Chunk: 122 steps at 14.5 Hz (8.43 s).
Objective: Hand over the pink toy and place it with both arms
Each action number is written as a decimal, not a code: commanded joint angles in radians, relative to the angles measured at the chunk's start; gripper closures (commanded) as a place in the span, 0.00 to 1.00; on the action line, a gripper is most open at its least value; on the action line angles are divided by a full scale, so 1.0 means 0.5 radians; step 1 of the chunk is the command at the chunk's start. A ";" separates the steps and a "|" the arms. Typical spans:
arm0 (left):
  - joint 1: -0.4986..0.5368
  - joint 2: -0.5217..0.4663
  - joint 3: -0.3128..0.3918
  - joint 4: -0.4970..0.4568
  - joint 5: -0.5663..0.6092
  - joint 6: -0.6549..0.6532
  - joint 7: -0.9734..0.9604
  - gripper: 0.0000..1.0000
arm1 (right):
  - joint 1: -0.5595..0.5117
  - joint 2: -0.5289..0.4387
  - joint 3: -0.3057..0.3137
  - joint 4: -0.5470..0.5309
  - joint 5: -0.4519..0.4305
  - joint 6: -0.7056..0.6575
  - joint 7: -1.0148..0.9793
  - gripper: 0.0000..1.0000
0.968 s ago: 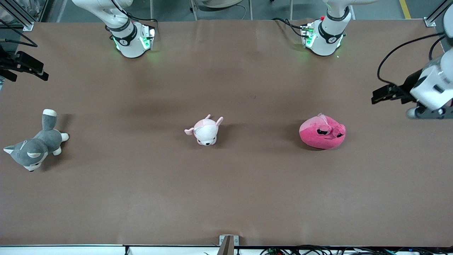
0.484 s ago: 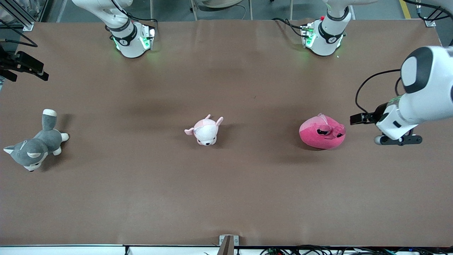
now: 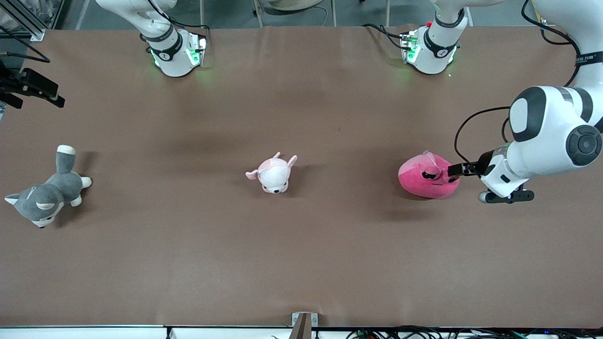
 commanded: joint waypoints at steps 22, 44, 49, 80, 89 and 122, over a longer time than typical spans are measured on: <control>-0.005 0.016 -0.143 0.057 -0.027 -0.058 -0.369 0.88 | -0.088 0.137 0.001 0.019 -0.003 0.161 -0.022 0.00; -0.673 0.150 -0.925 0.975 -0.106 -0.044 -1.989 0.87 | 0.310 0.278 0.034 -0.018 0.395 -0.044 1.854 0.00; -0.836 0.242 -0.916 0.978 -0.100 0.125 -2.102 0.87 | 0.568 0.248 0.034 -0.024 0.500 0.005 2.351 0.00; -0.821 0.178 -0.916 0.978 -0.094 0.144 -2.146 0.00 | 1.259 0.143 0.028 -0.389 0.500 0.692 3.390 1.00; -0.165 -0.340 -0.919 0.972 -0.051 -0.616 -1.303 0.00 | 0.477 0.155 0.016 -0.472 0.497 0.477 2.213 1.00; 0.980 -0.638 -0.913 0.726 0.167 -0.832 0.143 0.00 | -0.107 0.462 0.016 -0.068 -0.052 0.497 -0.099 0.00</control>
